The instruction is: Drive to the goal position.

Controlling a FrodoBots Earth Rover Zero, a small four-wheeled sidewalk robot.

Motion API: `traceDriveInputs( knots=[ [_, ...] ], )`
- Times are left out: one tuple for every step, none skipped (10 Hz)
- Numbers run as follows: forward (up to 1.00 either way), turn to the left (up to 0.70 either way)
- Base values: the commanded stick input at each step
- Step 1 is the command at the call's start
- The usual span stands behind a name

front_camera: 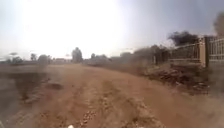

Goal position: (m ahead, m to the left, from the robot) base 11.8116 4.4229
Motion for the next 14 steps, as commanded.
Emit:
traceDriveInputs(
  knots=[
    [0.45,0.27],
    [0.45,0.27],
    [0.45,0.00],
    [0.45,0.00],
    [0.45,0.00],
    [0.45,0.02],
    [0.45,0.05],
    [0.36,0.30],
    [0.18,0.38],
    [0.00,0.45],
    [0.00,0.45],
    [0.00,0.45],
    [0.00,0.45],
    [0.00,0.45]
  ],
)
